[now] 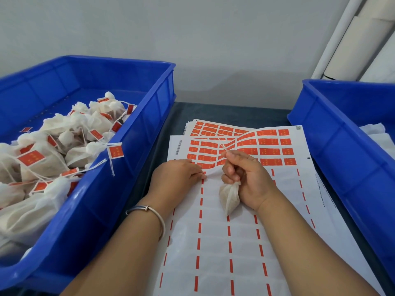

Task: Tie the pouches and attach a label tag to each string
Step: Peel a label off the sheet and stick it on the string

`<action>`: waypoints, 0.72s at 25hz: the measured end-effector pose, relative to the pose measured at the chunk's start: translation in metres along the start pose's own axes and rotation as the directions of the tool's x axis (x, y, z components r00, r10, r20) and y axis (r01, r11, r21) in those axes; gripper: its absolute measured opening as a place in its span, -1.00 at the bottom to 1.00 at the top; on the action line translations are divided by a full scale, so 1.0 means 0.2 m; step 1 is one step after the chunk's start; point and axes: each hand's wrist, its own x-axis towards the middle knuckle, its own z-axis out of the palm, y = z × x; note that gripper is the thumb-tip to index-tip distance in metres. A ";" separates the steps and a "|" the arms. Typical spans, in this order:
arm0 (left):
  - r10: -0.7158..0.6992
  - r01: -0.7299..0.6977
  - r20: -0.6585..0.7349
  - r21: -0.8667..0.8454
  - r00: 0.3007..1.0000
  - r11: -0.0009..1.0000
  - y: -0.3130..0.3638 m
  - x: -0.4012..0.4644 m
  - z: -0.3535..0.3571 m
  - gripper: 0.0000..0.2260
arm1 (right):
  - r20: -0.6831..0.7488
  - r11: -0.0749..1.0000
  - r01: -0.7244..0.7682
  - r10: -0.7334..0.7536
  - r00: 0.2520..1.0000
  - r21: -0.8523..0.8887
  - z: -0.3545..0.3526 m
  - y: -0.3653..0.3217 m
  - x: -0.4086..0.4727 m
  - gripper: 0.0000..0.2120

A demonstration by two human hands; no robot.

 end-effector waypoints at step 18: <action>-0.105 0.068 -0.118 -0.282 0.987 0.957 -0.04 0.00 0.07 -0.77 | -0.001 1.000 -0.016 0.016 1.000 0.000 0.01 -0.01 -0.01 -0.80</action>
